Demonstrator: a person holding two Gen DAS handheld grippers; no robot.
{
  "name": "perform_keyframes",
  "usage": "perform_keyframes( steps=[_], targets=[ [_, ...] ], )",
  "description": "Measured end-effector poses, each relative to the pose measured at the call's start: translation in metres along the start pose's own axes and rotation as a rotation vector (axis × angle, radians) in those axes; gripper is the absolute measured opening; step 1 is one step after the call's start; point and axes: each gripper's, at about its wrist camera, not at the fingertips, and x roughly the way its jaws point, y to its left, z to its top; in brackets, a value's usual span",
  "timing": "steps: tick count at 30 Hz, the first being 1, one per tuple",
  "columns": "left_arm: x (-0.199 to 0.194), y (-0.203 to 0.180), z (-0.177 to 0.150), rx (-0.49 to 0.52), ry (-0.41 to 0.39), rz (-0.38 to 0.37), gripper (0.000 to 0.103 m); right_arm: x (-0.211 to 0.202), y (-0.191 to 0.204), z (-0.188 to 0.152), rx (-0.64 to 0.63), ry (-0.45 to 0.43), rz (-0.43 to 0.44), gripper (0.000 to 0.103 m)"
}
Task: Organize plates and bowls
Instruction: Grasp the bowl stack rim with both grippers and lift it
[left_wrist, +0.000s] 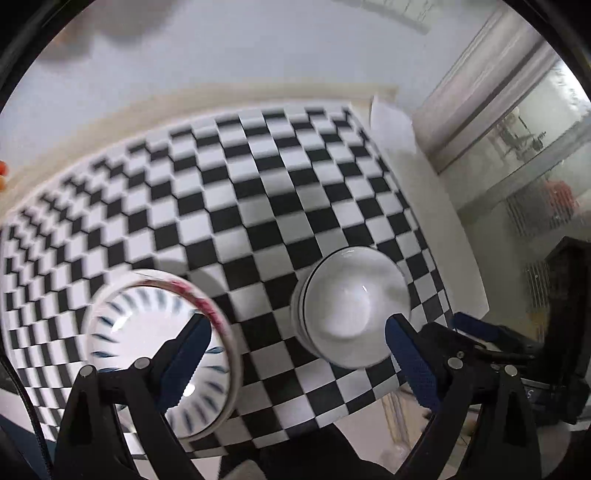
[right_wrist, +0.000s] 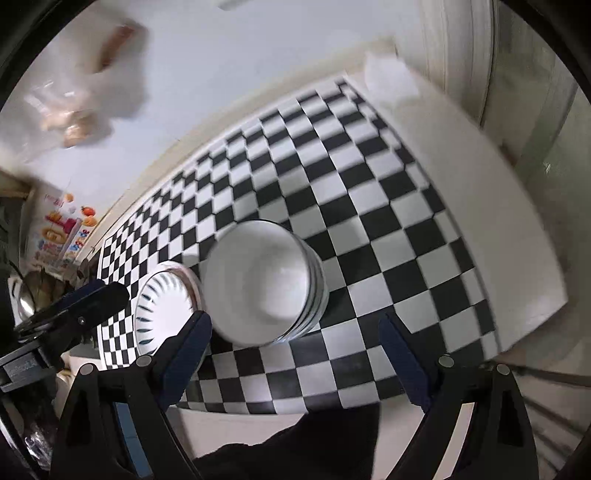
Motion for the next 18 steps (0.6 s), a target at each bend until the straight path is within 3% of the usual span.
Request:
perform_keyframes(
  steps=[2, 5, 7, 13, 16, 18],
  targets=[
    [0.027, 0.004, 0.009, -0.014, 0.072, -0.015, 0.095, 0.026, -0.016, 0.008, 0.054, 0.051, 0.034, 0.094],
    [0.061, 0.008, 0.016, -0.033, 0.170, -0.070, 0.085, 0.057, -0.035, 0.013, 0.128, 0.115, 0.089, 0.088],
    [0.075, 0.008, 0.016, -0.037, 0.204, -0.104, 0.070, 0.072, -0.042, 0.014, 0.159, 0.145, 0.135, 0.082],
    [0.115, 0.008, 0.017, -0.053, 0.322, -0.170, 0.047, 0.114, -0.047, 0.016, 0.187, 0.233, 0.198, 0.061],
    [0.127, 0.010, 0.016, -0.066, 0.346, -0.198, 0.049, 0.127, -0.049, 0.018, 0.197, 0.236, 0.196, 0.044],
    [0.128, 0.013, 0.017, -0.085, 0.347, -0.216, 0.049, 0.134, -0.051, 0.020, 0.207, 0.244, 0.203, 0.043]
  ],
)
